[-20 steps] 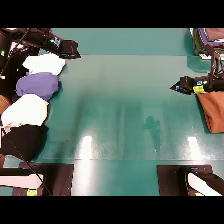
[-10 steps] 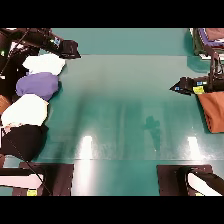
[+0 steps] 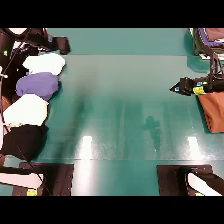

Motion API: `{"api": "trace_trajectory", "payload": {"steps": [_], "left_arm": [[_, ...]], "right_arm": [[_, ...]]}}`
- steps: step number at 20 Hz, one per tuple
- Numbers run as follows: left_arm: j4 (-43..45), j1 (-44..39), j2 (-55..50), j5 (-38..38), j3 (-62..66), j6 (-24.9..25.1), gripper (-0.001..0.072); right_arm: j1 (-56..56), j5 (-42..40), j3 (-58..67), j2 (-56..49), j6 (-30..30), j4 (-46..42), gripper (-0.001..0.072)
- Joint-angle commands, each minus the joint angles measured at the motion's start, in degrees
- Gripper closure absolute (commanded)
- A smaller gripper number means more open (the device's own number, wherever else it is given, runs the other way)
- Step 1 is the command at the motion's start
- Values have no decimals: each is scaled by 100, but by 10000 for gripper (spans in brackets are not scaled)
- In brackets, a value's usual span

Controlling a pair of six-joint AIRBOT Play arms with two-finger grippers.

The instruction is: Fold the shirts.

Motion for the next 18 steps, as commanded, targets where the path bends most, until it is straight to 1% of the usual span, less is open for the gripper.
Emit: {"api": "trace_trajectory", "payload": {"steps": [1,4,8,10,12,14,16,17,18], "left_arm": [[1198,533,-553,590,2,-380,83],[1119,1176,-1246,837,2,-507,83],[345,1797,-1939,1386,2,-496,82],[160,1871,-2144,1731,2,-415,83],[-63,1869,-2308,2015,4,-173,84],[-328,1869,-2391,2280,4,-144,84],[-343,1869,-2393,2391,4,-149,87],[-365,1869,-2378,2350,7,-149,262],[-385,1871,-2345,2225,11,-149,605]], "right_arm": [[4,-13,7,4,2,7,691],[4,-13,7,4,2,7,691],[4,-17,7,2,2,2,691],[4,-17,7,2,2,4,691],[4,-33,7,2,2,4,691],[4,-66,7,2,2,4,691],[2,-122,7,2,2,4,691],[2,-164,7,2,2,2,691],[4,-197,7,2,2,4,691]]}}
